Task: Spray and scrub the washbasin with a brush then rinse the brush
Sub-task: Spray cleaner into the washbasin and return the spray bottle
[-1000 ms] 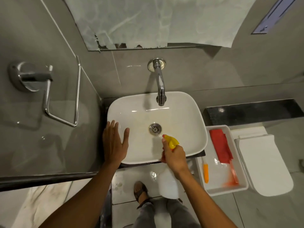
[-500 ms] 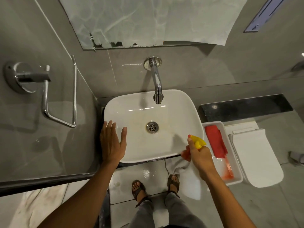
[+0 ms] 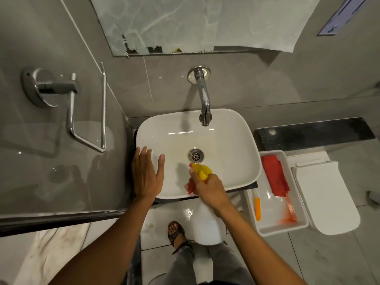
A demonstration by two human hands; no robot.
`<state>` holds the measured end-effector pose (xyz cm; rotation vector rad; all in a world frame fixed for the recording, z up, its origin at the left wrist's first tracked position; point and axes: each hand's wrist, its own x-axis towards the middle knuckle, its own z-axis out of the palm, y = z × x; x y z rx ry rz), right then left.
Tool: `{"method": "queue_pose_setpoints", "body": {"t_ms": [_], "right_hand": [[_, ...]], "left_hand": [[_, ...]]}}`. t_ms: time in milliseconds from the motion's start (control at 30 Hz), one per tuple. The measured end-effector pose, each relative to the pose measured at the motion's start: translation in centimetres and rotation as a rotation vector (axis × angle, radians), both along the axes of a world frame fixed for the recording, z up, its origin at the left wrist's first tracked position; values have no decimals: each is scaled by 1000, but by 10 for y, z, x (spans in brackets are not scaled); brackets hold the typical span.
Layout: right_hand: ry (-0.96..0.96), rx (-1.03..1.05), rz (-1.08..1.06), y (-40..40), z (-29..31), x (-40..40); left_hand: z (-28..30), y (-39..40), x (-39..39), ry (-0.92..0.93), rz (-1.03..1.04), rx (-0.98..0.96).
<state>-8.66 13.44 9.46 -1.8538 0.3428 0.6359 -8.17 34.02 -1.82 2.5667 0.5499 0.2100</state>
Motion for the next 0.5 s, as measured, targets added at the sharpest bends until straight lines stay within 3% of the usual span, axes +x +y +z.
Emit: {"method": "queue_pose_setpoints", "body": {"t_ms": [200, 500], "right_hand": [[-90, -33, -32, 24, 2, 34], [-181, -49, -252, -27, -6, 63]], "left_hand": [[-1, 0, 1, -18, 15, -12], [0, 0, 1, -39, 14, 14]]}}
